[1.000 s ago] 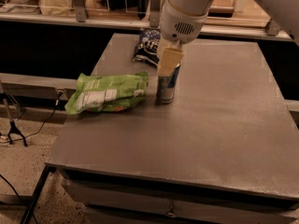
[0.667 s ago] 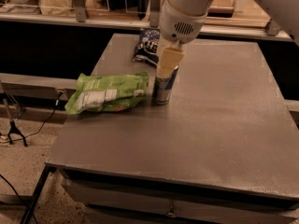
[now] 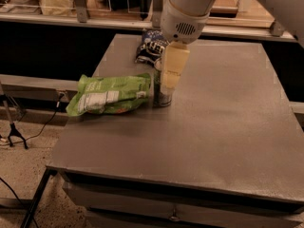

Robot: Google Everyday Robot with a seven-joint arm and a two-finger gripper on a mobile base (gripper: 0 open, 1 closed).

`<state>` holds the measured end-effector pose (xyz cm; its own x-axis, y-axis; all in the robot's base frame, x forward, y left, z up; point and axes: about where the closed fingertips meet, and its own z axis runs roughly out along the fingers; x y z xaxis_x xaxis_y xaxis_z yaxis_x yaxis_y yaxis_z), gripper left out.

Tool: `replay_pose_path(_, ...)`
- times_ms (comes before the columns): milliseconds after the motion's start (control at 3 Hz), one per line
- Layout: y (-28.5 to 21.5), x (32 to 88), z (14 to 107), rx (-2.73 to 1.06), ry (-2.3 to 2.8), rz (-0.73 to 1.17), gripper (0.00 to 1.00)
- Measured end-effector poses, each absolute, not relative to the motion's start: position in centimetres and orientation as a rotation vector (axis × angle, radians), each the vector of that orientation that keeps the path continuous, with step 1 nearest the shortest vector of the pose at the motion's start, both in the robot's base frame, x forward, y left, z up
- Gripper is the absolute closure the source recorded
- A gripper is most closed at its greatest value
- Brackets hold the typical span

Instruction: Move redbull can near green rice chip bag

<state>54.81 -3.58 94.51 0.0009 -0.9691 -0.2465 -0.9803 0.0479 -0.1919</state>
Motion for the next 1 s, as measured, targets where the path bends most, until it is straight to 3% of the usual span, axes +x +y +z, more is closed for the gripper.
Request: replay_pose_path(1000,-10.2,50.4,96.2,-1.693,1.878,0.280,0.00)
